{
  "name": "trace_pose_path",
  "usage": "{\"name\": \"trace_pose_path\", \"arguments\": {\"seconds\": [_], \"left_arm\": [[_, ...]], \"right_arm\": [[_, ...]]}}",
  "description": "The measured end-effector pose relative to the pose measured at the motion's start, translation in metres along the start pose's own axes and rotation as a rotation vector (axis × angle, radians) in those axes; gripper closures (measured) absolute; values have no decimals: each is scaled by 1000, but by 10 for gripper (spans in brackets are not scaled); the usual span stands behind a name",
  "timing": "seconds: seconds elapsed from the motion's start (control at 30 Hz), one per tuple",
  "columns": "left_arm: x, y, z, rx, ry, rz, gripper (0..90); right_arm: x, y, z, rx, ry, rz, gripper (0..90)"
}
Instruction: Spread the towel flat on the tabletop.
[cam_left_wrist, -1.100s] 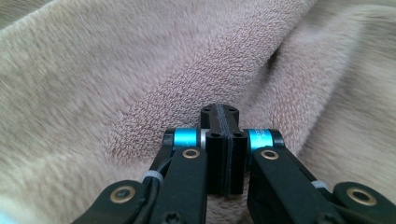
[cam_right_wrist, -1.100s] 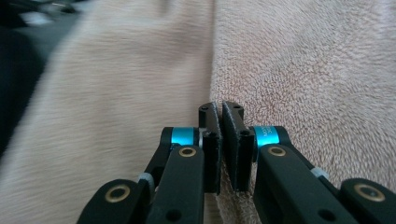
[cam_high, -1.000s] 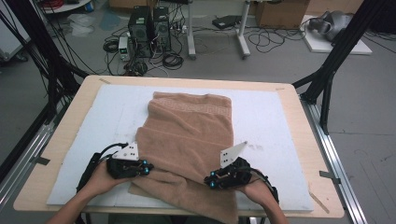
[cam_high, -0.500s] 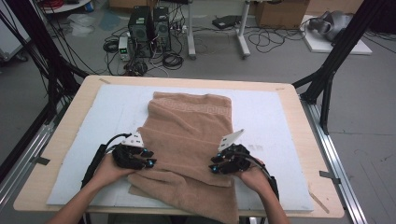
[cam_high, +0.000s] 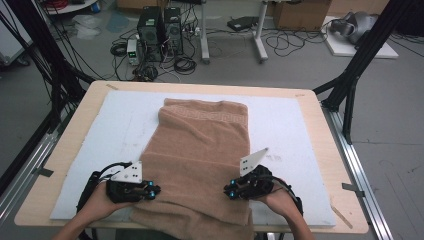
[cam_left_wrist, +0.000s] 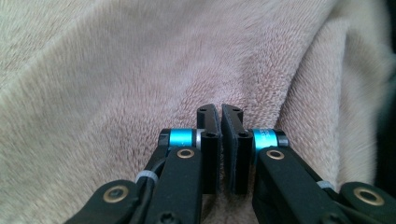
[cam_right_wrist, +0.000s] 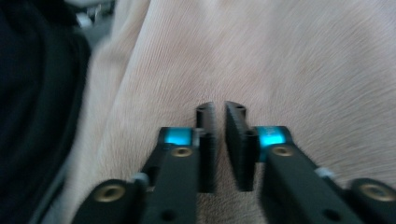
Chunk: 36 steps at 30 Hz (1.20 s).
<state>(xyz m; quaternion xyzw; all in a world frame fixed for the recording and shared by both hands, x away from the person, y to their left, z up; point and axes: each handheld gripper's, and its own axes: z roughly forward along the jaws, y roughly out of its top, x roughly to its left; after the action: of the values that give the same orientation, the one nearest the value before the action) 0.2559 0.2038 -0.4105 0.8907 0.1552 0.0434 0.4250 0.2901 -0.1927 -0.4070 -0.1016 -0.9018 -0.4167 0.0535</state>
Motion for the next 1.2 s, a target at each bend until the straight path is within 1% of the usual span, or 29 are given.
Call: {"name": "trace_pose_path", "arguments": {"seconds": [0.03, 0.07, 0.1, 0.13, 0.17, 0.2, 0.27, 0.3, 0.37, 0.4, 0.43, 0.47, 0.5, 0.53, 0.57, 0.6, 0.67, 0.73, 0.77, 0.8, 0.83, 0.9, 0.93, 0.97, 1.0, 1.03, 1.13, 1.17, 1.2], "left_arm": [[3, 2, -1, -18, 18, -5, 819], [6, 4, -1, -39, 45, -17, 775], [10, 7, -1, -54, 66, -23, 727], [15, 9, 1, -68, 92, -25, 714], [20, 11, 4, -73, 124, -28, 700], [26, 12, 9, -68, 149, -41, 686], [37, 11, 21, -33, 152, -67, 662], [41, 10, 28, -5, 155, -84, 661], [46, 4, 39, 63, 134, -104, 664], [45, 1, 42, 75, 132, -101, 689], [43, -1, 41, 58, 134, -90, 732], [41, -1, 39, 64, 123, -87, 839], [39, -1, 38, 72, 112, -77, 855], [35, -2, 37, 74, 98, -69, 861], [30, -2, 35, 83, 87, -42, 865], [26, -2, 33, 91, 71, -29, 867], [16, -3, 28, 93, 43, -6, 868], [8, -5, 24, 74, 12, 6, 867], [6, -5, 21, 67, 16, 9, 863], [8, -5, 19, 41, 25, 0, 848], [10, -5, 18, 1, 32, -22, 806], [19, -1, 14, -39, 57, -52, 731], [24, 1, 14, -58, 73, -66, 715], [28, 3, 14, -65, 102, -76, 705], [33, 5, 16, -67, 134, -80, 680], [37, 5, 18, -71, 156, -96, 660], [50, 4, 24, -44, 202, -133, 628], [53, 3, 27, -17, 212, -142, 618], [55, 2, 31, 14, 219, -149, 592]], "right_arm": [[-3, 2, -5, -24, -37, 7, 691], [-7, 4, -8, -35, -76, 24, 690], [-12, 5, -10, -42, -99, 40, 683], [-17, 6, -11, -43, -127, 47, 659], [-22, 6, -10, -47, -157, 63, 657], [-27, 6, -9, -52, -163, 83, 650], [-35, 4, -1, -21, -182, 108, 634], [-37, 3, 3, 8, -178, 112, 626], [-39, 0, 14, 83, -194, 117, 617], [-41, -2, 17, 107, -184, 118, 650], [-40, -3, 22, 135, -180, 113, 696], [-38, -4, 25, 146, -202, 83, 741], [-35, -5, 24, 132, -209, 52, 786], [-33, -6, 24, 125, -205, 48, 801], [-31, -7, 24, 121, -198, 50, 803], [-29, -8, 23, 113, -192, 47, 805], [-24, -11, 19, 90, -161, 43, 805], [-18, -14, 14, 85, -120, 37, 769], [-17, -15, 11, 74, -115, 38, 710], [-17, -16, 8, 44, -135, 48, 667], [-19, -17, 3, 15, -151, 77, 660], [-28, -20, -4, -46, -181, 127, 623], [-33, -20, -7, -60, -192, 153, 618], [-36, -21, -9, -73, -191, 165, 611], [-39, -20, -9, -83, -211, 173, 610], [-40, -20, -10, -86, -237, 180, 610], [-48, -20, -8, -79, -247, 211, 588], [-48, -19, -8, -80, -265, 213, 579], [-48, -18, -6, -61, -301, 203, 567]]}}
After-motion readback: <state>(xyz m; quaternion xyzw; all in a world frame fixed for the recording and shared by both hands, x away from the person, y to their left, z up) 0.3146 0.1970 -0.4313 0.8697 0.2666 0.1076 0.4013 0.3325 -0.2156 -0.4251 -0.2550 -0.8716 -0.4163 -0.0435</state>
